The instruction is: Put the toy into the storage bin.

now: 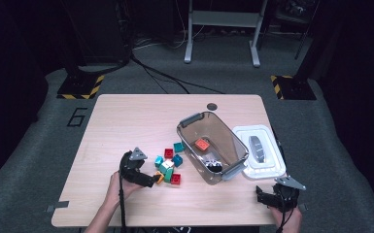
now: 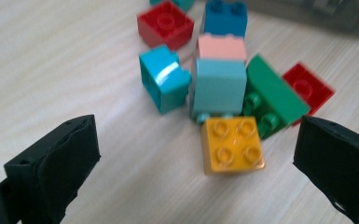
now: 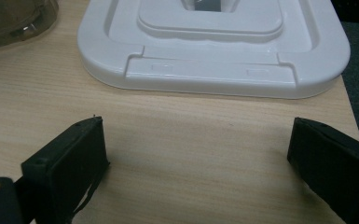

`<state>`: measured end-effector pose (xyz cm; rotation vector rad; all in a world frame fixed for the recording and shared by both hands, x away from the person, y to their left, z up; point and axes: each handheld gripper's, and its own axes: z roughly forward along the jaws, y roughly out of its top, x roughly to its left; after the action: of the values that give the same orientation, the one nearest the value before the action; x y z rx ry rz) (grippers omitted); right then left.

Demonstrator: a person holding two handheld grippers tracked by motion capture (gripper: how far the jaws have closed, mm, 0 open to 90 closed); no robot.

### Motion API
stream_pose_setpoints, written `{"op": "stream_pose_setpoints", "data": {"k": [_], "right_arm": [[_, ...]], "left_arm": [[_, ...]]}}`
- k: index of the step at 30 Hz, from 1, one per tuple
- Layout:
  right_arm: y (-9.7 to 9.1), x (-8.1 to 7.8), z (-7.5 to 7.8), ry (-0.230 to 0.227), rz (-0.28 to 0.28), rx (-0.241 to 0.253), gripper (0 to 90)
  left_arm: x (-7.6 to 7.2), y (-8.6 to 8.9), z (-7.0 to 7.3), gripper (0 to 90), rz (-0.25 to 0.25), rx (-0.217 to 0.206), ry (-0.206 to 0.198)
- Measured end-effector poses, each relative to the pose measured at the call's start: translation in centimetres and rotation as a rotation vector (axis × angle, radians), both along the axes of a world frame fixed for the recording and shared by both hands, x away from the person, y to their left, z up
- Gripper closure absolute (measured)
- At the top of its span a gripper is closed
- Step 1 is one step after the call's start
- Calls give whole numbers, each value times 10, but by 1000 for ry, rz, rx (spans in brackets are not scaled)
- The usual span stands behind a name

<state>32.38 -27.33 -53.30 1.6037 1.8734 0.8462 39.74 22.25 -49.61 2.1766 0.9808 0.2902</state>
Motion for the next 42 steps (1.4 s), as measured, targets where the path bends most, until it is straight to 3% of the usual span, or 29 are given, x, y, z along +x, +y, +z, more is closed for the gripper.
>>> {"op": "stream_pose_setpoints", "data": {"k": [5, 7, 9, 14, 19, 22, 28, 42], "right_arm": [[0, 0, 0, 0, 0, 0, 40], [-1, 0, 0, -2, 5, -2, 41], [-1, 0, 0, -3, 6, -1, 41], [-1, 0, 0, -3, 6, -1, 41], [-1, 0, 0, -2, 6, -1, 43], [-1, 0, 0, -3, 11, 2, 47], [-1, 0, 0, -3, 12, 2, 47], [-1, 1, 0, -4, 14, 2, 49]], "left_arm": [[-4, 0, -16, 18, -13, 12, 24], [-7, -2, -18, 153, -27, 14, 16], [-10, -4, -18, 169, -29, 14, -4], [-12, -7, -16, 330, -42, -7, -38], [-10, -9, -17, 494, -21, 13, -20], [-10, -10, -18, 578, -35, 31, -18], [-13, -7, -17, 590, -45, 49, -35], [-17, 11, -3, 590, -14, 17, -57]]}}
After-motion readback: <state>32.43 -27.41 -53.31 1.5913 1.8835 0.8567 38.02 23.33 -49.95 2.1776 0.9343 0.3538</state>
